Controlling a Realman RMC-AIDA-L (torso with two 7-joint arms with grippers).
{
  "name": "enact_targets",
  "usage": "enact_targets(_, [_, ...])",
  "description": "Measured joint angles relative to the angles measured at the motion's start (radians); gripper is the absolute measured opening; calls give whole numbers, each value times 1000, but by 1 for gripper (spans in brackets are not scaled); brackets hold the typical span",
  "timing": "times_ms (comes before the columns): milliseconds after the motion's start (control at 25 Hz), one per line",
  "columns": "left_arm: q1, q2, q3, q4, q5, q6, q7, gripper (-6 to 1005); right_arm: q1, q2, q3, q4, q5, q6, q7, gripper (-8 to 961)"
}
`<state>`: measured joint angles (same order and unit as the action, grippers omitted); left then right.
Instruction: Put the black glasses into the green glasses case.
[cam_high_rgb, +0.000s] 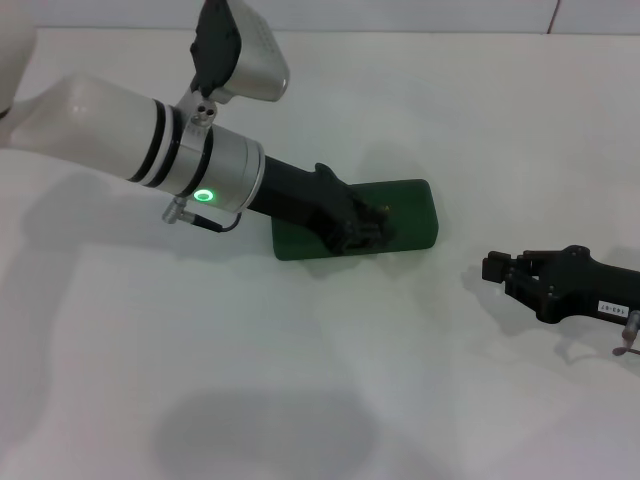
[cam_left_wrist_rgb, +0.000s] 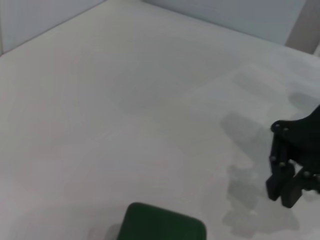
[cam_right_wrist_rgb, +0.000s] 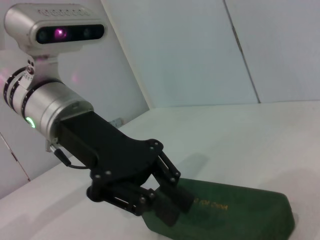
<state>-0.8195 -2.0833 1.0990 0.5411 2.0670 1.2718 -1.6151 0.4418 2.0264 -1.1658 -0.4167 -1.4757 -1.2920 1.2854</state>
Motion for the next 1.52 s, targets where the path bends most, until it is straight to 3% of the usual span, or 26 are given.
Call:
enact_targets(240, [124, -4, -1, 217, -149, 191, 2, 229, 0, -8, -11, -10, -14, -39, 0, 87])
enact_targets(400, [244, 3, -12, 360, -244, 410, 63, 230, -1, -17, -16, -41, -27, -143, -25, 87])
enact_targets(520, [326, 9, -47, 412, -315, 501, 93, 230, -17, -10, -13, -108, -24, -235, -62, 87])
enact_targets(560, [349, 13, -63, 413, -338, 517, 98, 231, -18, -8, -13, -129, -21, -257, -64, 87])
enact_targets(800, [419, 42, -117, 334, -402, 588, 220, 355, 29, -1, -28, -190, -9, -416, -22, 418])
enact_targets(920, [420, 57, -140, 265, -409, 604, 256, 601, 48, 0, -31, -199, 0, -457, -12, 556])
enact_targets(1080, [414, 84, -175, 155, -420, 643, 326, 679, 69, 1, -65, -211, 23, -463, -12, 720])
enact_targets(1320, [424, 97, -201, 102, -425, 677, 376, 698, 66, 1, -108, -245, 72, -470, -10, 886])
enact_targets(1520, [432, 93, -197, 101, -416, 685, 388, 698, 57, -1, -114, -246, 115, -489, -10, 886])
